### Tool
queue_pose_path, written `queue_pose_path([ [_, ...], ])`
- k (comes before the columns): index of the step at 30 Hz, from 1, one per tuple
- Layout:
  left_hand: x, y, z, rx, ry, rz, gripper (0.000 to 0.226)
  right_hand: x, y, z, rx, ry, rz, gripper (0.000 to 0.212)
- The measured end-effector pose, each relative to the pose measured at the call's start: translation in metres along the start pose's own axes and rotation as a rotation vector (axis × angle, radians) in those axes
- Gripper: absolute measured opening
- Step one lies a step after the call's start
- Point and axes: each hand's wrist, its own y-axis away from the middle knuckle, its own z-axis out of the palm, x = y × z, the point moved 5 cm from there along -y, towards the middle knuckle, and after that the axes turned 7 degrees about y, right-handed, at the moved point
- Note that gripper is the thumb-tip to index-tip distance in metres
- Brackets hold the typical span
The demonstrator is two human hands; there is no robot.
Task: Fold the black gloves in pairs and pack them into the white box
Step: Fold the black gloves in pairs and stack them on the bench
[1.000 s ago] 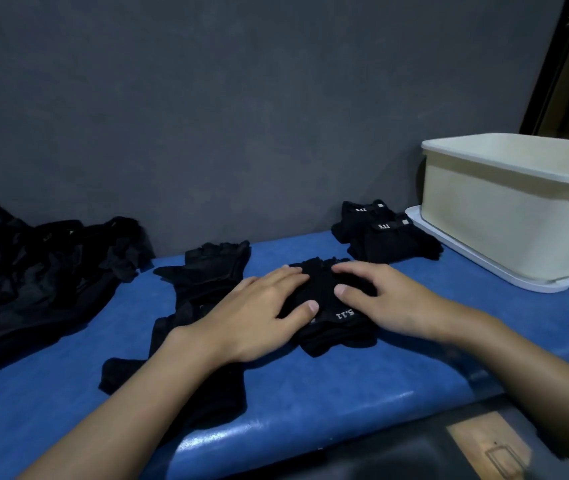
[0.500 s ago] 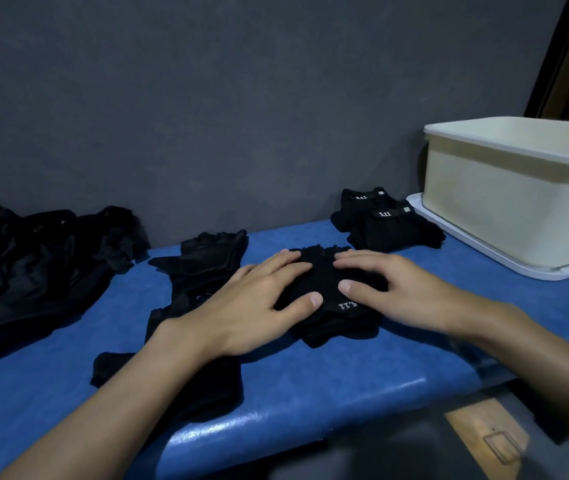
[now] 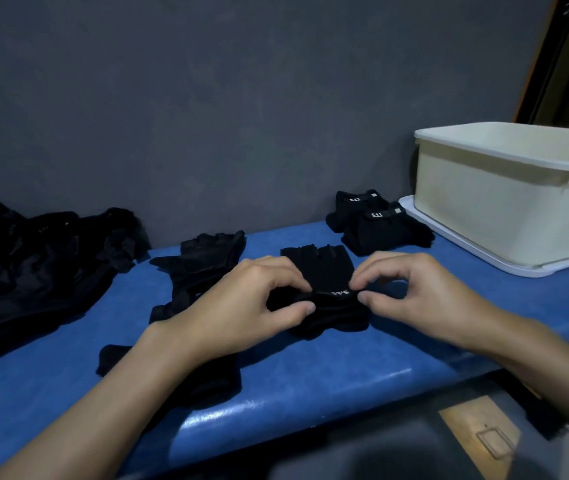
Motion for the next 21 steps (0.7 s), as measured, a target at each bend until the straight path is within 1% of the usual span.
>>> queue_pose_path([
  [3, 0.003, 0.001, -0.002, 0.036, 0.045, 0.01, 0.018, -0.005, 0.0, -0.003, 0.076, -0.001, -0.027, 0.015],
  [6, 0.004, 0.002, -0.003, 0.051, 0.074, 0.02, 0.017, -0.01, 0.0, -0.007, 0.112, -0.028, -0.04, 0.015],
  [9, 0.003, 0.004, -0.002, 0.039, 0.079, 0.028, 0.02, -0.011, 0.002, -0.003, 0.053, -0.021, -0.051, 0.009],
  [12, 0.001, 0.005, 0.001, 0.013, 0.15, -0.018, 0.02, -0.008, 0.003, 0.002, -0.011, -0.002, -0.035, 0.006],
  [14, -0.002, 0.003, 0.003, 0.041, 0.171, -0.033, 0.028, -0.007, 0.003, 0.002, -0.03, 0.0, -0.043, 0.006],
  [17, -0.015, -0.003, 0.004, 0.077, 0.076, -0.103, 0.048, -0.007, 0.003, 0.002, -0.056, -0.009, -0.048, 0.005],
  [19, -0.023, -0.004, 0.009, 0.02, -0.018, -0.176, 0.062, -0.006, 0.002, 0.003, -0.074, -0.004, -0.044, 0.006],
  [21, -0.026, -0.003, 0.015, -0.055, -0.112, -0.21, 0.073, -0.005, 0.002, 0.005, -0.108, -0.006, -0.025, 0.005],
])
